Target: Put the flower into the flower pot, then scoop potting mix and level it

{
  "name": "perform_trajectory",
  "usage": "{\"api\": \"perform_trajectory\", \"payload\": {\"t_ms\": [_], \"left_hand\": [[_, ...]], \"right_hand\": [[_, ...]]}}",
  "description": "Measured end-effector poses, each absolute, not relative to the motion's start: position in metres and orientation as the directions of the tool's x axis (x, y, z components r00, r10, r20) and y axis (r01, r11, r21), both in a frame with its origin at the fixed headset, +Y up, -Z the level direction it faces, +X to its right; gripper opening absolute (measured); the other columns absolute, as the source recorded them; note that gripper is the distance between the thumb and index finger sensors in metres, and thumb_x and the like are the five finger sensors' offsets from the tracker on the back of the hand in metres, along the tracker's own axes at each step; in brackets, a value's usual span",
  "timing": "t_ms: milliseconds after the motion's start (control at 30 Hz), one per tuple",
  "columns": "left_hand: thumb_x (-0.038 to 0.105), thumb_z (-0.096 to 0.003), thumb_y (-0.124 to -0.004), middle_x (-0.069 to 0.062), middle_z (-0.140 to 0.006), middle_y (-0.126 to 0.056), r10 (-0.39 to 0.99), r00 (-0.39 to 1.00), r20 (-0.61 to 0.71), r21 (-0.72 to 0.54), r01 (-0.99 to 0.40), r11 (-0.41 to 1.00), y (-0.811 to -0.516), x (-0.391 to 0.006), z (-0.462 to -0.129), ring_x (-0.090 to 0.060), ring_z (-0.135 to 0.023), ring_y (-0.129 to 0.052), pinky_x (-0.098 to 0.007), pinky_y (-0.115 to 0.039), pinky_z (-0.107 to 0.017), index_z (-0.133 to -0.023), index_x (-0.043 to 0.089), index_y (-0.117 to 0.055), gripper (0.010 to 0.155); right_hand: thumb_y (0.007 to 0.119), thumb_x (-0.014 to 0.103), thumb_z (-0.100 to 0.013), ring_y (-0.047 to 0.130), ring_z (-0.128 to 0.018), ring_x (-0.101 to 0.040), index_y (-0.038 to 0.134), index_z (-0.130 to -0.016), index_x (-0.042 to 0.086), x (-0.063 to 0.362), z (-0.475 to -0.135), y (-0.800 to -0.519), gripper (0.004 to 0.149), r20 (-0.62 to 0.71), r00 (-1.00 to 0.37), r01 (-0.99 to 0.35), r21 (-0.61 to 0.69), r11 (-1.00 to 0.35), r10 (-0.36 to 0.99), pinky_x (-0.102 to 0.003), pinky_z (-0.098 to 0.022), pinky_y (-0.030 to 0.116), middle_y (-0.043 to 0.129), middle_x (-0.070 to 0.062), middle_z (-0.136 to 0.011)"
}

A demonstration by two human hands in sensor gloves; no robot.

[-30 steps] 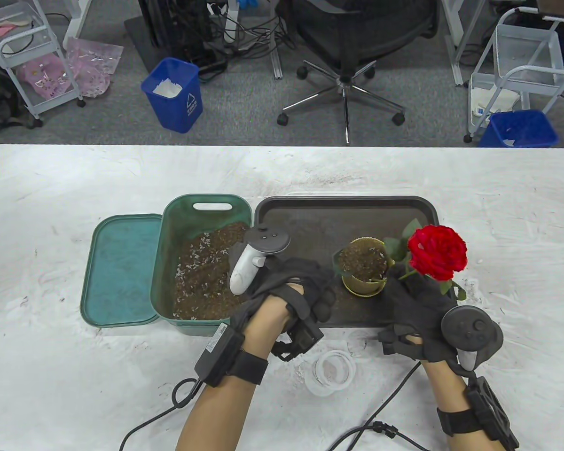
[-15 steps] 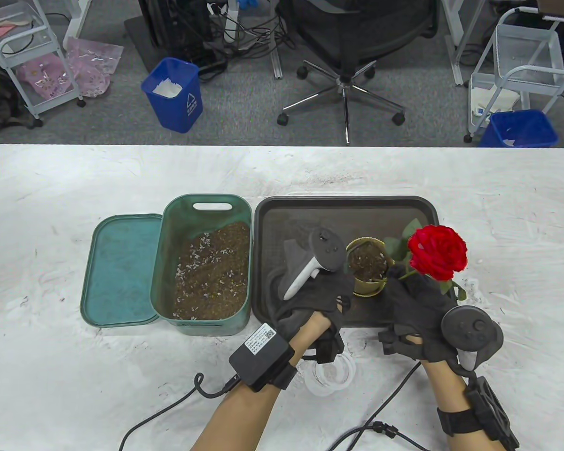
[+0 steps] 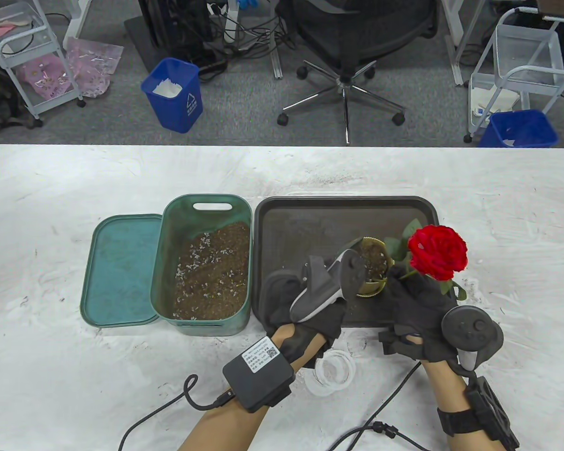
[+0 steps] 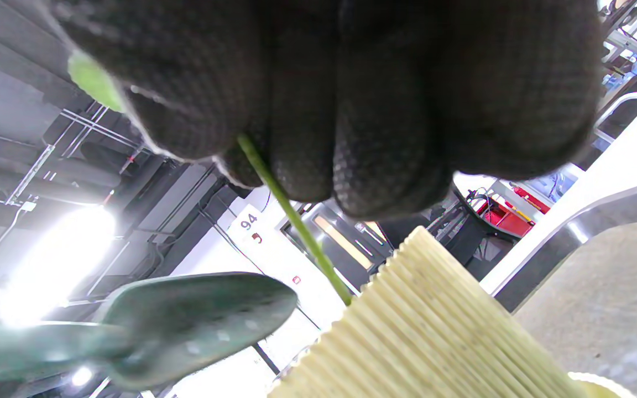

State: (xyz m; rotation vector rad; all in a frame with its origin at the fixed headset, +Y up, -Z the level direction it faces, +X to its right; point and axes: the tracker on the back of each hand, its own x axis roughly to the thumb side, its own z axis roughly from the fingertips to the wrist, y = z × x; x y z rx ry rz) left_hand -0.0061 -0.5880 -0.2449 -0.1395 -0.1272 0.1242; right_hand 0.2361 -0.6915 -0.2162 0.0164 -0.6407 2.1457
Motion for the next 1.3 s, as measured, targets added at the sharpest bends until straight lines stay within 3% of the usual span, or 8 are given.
{"api": "perform_trajectory", "payload": {"t_ms": [233,400,567,867,1133,1300], "left_hand": [[0.046,-0.0442,-0.075,0.002,-0.062,-0.098,0.280,0.955,-0.096,-0.086,-0.289,0.954,-0.529,-0.105,-0.249,-0.010,-0.022,-0.113,-0.029,-0.098,-0.023,-0.087,0.013,-0.074,0.054],[0.045,-0.0441,-0.075,0.001,-0.061,-0.099,0.247,0.937,-0.247,-0.045,-0.266,0.963,-0.525,-0.154,-0.261,-0.011,-0.020,-0.113,-0.030,-0.098,-0.022,-0.086,0.011,-0.075,0.054],[0.042,-0.0433,-0.074,-0.001,-0.060,-0.099,0.190,0.907,-0.377,-0.158,-0.265,0.951,-0.556,-0.181,-0.286,-0.013,-0.019,-0.113,-0.031,-0.098,-0.021,-0.085,0.009,-0.076,0.054],[0.041,-0.0429,-0.073,-0.004,-0.059,-0.099,0.038,0.846,-0.532,-0.371,-0.274,0.887,-0.618,-0.190,-0.332,-0.014,-0.018,-0.113,-0.031,-0.098,-0.019,-0.085,0.006,-0.076,0.055],[0.040,-0.0427,-0.073,-0.004,-0.059,-0.099,0.062,0.838,-0.542,-0.440,-0.346,0.828,-0.651,-0.185,-0.351,-0.014,-0.018,-0.114,-0.031,-0.098,-0.018,-0.084,0.005,-0.076,0.055],[0.040,-0.0424,-0.073,-0.005,-0.058,-0.099,0.072,0.847,-0.527,-0.457,-0.354,0.816,-0.656,-0.179,-0.356,-0.013,-0.016,-0.113,-0.031,-0.098,-0.018,-0.084,0.004,-0.075,0.055]], "right_hand": [[0.087,0.032,-0.035,0.105,-0.039,-0.034,0.091,-0.070,0.018,0.236,-0.216,-0.692,0.037,0.237,-0.621,-0.755,-0.439,-0.488,0.747,-0.050,-0.027,0.093,0.102,-0.013,-0.063],[0.087,0.032,-0.035,0.105,-0.039,-0.034,0.092,-0.069,0.018,0.235,-0.216,-0.692,0.037,0.237,-0.624,-0.753,-0.440,-0.490,0.745,-0.050,-0.027,0.093,0.102,-0.013,-0.063],[0.087,0.032,-0.035,0.105,-0.039,-0.034,0.091,-0.070,0.019,0.235,-0.216,-0.692,0.037,0.240,-0.626,-0.752,-0.440,-0.492,0.742,-0.050,-0.027,0.093,0.102,-0.013,-0.063],[0.087,0.032,-0.035,0.105,-0.039,-0.034,0.091,-0.070,0.019,0.234,-0.216,-0.693,0.037,0.240,-0.630,-0.749,-0.441,-0.495,0.739,-0.050,-0.027,0.093,0.102,-0.013,-0.063],[0.087,0.032,-0.035,0.105,-0.039,-0.034,0.091,-0.070,0.018,0.234,-0.216,-0.693,0.037,0.244,-0.632,-0.748,-0.440,-0.497,0.735,-0.050,-0.027,0.093,0.102,-0.013,-0.063],[0.087,0.032,-0.035,0.105,-0.039,-0.034,0.091,-0.070,0.019,0.233,-0.216,-0.692,0.037,0.245,-0.635,-0.746,-0.441,-0.499,0.732,-0.050,-0.027,0.093,0.102,-0.013,-0.063]]}}
